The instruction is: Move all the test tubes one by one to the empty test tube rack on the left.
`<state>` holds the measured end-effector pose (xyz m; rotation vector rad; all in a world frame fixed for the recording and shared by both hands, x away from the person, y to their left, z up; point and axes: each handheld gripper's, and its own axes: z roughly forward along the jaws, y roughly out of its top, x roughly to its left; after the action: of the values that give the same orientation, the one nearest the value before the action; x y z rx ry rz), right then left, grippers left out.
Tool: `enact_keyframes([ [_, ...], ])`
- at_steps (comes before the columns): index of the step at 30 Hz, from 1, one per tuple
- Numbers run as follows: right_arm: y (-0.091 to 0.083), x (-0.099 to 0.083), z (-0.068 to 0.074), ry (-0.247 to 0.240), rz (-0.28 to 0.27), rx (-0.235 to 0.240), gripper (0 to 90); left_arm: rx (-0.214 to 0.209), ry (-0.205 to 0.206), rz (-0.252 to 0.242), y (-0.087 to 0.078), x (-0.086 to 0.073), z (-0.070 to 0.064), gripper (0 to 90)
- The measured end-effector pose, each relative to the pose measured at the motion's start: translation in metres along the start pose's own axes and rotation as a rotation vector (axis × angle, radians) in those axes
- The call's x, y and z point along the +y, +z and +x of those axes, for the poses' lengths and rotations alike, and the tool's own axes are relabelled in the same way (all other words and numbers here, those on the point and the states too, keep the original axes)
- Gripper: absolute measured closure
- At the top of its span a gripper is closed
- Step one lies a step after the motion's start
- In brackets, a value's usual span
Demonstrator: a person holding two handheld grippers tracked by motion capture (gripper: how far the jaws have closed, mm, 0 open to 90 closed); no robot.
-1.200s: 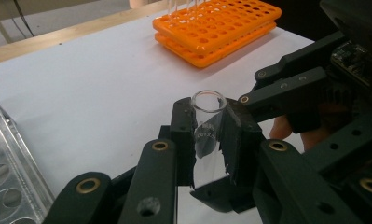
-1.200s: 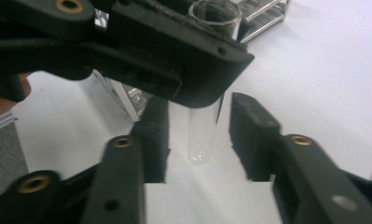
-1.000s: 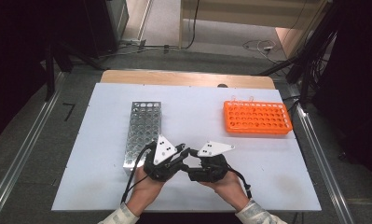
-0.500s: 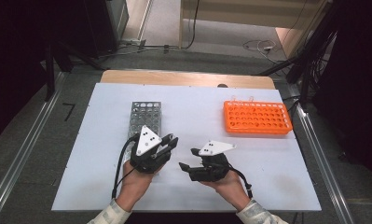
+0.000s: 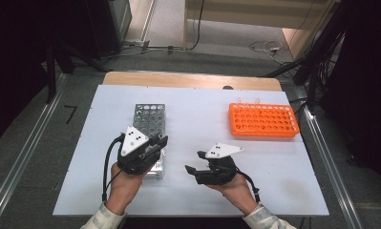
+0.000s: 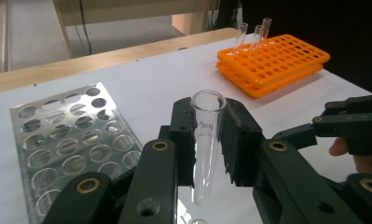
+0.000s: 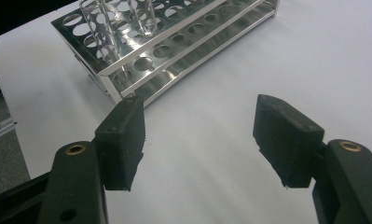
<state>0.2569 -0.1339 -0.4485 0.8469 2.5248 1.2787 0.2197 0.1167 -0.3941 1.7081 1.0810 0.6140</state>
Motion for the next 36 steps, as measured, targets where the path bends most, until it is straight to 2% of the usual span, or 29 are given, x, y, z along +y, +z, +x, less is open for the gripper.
enact_keyframes([
  [9,0.0,-0.001,-0.001,0.001,0.001,-0.003,32.7,0.028,-0.007,0.02,-0.004,-0.005,0.008,75.1],
  [22,-0.001,-0.002,-0.002,0.002,0.004,-0.005,32.8,0.043,-0.002,0.058,-0.004,-0.016,0.011,75.1],
  [32,-0.001,-0.003,-0.002,-0.002,0.01,-0.007,32.8,0.046,0.001,0.133,0.004,-0.029,0.009,74.9],
  [36,-0.001,-0.003,-0.002,-0.001,0.011,-0.006,32.8,0.047,-0.007,0.148,0.005,-0.031,0.01,74.8],
])
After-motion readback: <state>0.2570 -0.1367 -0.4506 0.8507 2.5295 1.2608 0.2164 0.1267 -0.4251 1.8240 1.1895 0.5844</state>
